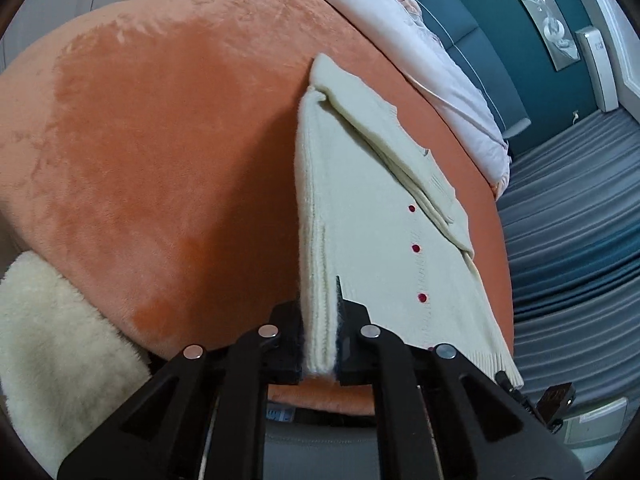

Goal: Fold small clothes
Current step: 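Open the left gripper and release the folded side onto the cardigan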

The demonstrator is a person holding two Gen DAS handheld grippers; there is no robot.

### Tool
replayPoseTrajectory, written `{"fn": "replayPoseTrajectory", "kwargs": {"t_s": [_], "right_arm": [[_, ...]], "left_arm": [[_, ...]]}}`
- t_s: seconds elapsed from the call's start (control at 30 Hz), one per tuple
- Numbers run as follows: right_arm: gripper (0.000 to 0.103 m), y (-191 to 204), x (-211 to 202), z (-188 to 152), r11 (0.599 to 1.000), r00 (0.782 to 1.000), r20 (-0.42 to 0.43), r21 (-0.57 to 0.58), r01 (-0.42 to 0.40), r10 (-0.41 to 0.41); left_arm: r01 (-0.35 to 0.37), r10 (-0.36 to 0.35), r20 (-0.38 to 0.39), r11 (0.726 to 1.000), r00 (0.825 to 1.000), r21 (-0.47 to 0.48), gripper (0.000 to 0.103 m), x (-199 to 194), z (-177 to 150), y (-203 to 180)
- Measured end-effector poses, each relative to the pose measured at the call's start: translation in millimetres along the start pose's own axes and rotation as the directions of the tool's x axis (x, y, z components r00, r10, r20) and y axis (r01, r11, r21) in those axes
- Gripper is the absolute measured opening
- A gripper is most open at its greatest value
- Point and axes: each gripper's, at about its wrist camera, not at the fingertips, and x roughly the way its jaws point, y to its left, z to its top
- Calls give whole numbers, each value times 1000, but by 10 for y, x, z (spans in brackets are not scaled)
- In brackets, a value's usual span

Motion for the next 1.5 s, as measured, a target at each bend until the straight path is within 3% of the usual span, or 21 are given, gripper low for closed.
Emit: {"fn": "replayPoseTrajectory", "kwargs": {"t_s": [0.13, 0.23, 0.3, 0.37, 0.43, 0.53, 0.67, 0.7, 0.73, 0.77, 0.8, 0.83, 0.87, 0.93, 0.97, 1.0, 1.17, 1.37, 1.43, 1.47, 1.5], "right_arm": [[7, 71, -307, -264, 986, 991, -132, -166, -5, -17], [7, 108, -546, -648, 970, 964, -267, -239, -51, -15], [7, 159, -731, -869, 963, 944, -330, -254, -92, 3], [7, 248, -935, -968, 960, 939, -341, -247, -128, 38], [7, 342, -1091, -823, 961, 957, -278, -236, -148, 79], [7, 413, -1145, -261, 960, 986, -74, -231, -162, 148], [8, 111, -542, 693, 980, 965, 174, -69, -188, 198], [11, 12, -308, 856, 985, 962, 211, -20, -171, 172], [20, -48, -115, 985, 991, 964, 233, 10, -137, 131], [33, -82, 88, 1081, 999, 967, 253, 39, -27, 16], [34, -91, 240, 1130, 995, 961, 261, 62, 75, -89], [33, -94, 337, 1135, 992, 959, 259, 75, 102, -118], [33, -96, 372, 1104, 991, 958, 258, 87, 104, -123], [37, -57, 379, 972, 992, 958, 261, 78, 99, -116], [43, -59, 366, 897, 992, 960, 254, 59, 108, -120], [46, -34, 370, 815, 991, 959, 248, 29, 131, -134], [57, -93, 525, 589, 978, 960, 189, -10, 211, -205], [60, -222, 959, 844, 973, 968, 105, 26, 228, -230], [60, -288, 1107, 906, 972, 970, 68, 39, 231, -233], [60, -325, 1170, 912, 972, 971, 50, 49, 230, -232], [60, -349, 1231, 907, 973, 974, 27, 53, 225, -226]], "left_arm": [[-26, 29, -82, 999, 996, 42, 8, -315, -386, 109], [-25, 34, -153, 998, 988, 60, 8, -581, -777, 204], [-11, 24, -161, 997, 987, 80, 8, -806, -969, 183], [29, -22, -134, 998, 991, 48, 8, -1027, -985, 109], [67, -64, -59, 996, 996, 59, 8, -1154, -778, -68], [141, -151, 76, 982, 986, 126, 8, -1092, -179, -442], [115, -147, 229, 982, 962, 147, 12, -451, 713, -746], [98, -133, 225, 982, 965, 163, 15, -221, 884, -761], [17, -53, 235, 988, 971, 154, 20, 51, 1033, -799], [-86, 49, 249, 986, 967, 140, 33, 286, 1121, -793], [-165, 126, 266, 977, 956, 131, 35, 468, 1178, -769], [-202, 165, 268, 972, 949, 118, 35, 578, 1200, -723], [-185, 152, 256, 976, 955, 110, 36, 608, 1191, -677], [-138, 114, 244, 987, 963, 85, 50, 540, 1128, -550], [-140, 119, 246, 988, 962, 69, 67, 486, 1079, -485], [-137, 119, 249, 989, 961, 57, 73, 465, 1031, -420], [-156, 147, 158, 987, 976, 42, 73, 701, 1018, -179], [-147, 142, 97, 988, 985, 55, 71, 1115, 1085, -252], [-143, 138, 64, 987, 988, 70, 58, 1218, 1089, -276], [-132, 129, 43, 988, 991, 79, 44, 1263, 1083, -290], [-126, 124, 22, 988, 992, 90, 21, 1301, 1076, -311]]}}
